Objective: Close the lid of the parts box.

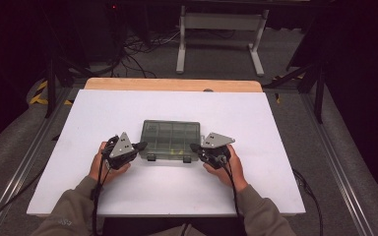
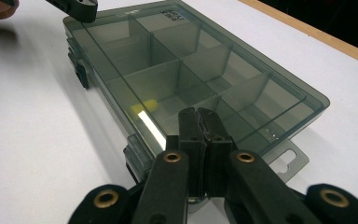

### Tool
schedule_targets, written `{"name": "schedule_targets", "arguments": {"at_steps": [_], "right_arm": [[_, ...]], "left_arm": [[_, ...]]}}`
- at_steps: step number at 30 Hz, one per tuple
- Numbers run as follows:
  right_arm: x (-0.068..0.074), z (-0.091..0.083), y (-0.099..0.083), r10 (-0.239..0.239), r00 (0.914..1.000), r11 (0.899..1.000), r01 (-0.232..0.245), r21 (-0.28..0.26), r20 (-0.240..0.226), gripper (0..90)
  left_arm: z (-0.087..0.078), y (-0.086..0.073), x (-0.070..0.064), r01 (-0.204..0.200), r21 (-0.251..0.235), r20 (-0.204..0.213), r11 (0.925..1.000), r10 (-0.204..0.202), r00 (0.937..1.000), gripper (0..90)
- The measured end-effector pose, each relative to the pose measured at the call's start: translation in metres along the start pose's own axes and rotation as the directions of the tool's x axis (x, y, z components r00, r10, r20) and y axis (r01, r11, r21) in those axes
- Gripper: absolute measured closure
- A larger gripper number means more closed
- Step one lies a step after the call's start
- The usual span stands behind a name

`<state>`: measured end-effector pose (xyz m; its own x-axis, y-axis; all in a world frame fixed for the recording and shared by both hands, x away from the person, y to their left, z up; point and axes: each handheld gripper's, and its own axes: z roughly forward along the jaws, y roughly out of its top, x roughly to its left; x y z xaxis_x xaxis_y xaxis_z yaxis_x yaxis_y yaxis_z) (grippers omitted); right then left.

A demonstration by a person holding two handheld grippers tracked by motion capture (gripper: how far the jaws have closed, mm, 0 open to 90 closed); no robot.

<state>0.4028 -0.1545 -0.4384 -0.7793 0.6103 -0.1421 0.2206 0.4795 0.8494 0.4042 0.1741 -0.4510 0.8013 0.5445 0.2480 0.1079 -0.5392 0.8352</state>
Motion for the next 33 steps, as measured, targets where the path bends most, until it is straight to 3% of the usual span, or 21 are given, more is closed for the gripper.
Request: {"name": "schedule_targets", "arguments": {"at_steps": [7, 14, 20, 24, 33], "right_arm": [[0.0, 0.001, -0.001, 0.006, 1.0, 1.0, -0.006, -0.008, 0.001, 86.6], [0.003, 0.001, 0.0, -0.005, 1.0, 1.0, 0.005, -0.012, 0.006, 86.5], [0.006, -0.001, 0.0, -0.023, 0.9992, 1.0, 0.023, -0.021, 0.033, 81.0], [0.011, -0.004, 0.002, -0.052, 0.9981, 0.997, 0.053, -0.049, 0.033, 76.3], [0.014, -0.006, 0.003, -0.065, 0.9973, 0.996, 0.067, -0.064, 0.036, 65.4]], "left_arm": [[0.0, 0.0, 0.0, -0.001, -0.004, -0.003, 1.0, 0.001, 1.0, 89.7], [0.0, 0.001, -0.004, -0.034, 0.001, -0.033, 0.9994, 0.034, 0.9989, 89.6], [-0.003, 0.001, -0.005, -0.044, 0.003, -0.041, 0.999, 0.044, 0.9982, 88.0], [-0.005, 0.002, -0.007, -0.046, -0.003, -0.046, 0.9989, 0.046, 0.9979, 84.3], [-0.009, 0.004, -0.008, -0.054, -0.019, -0.06, 0.9983, 0.053, 0.9968, 74.7]]}}
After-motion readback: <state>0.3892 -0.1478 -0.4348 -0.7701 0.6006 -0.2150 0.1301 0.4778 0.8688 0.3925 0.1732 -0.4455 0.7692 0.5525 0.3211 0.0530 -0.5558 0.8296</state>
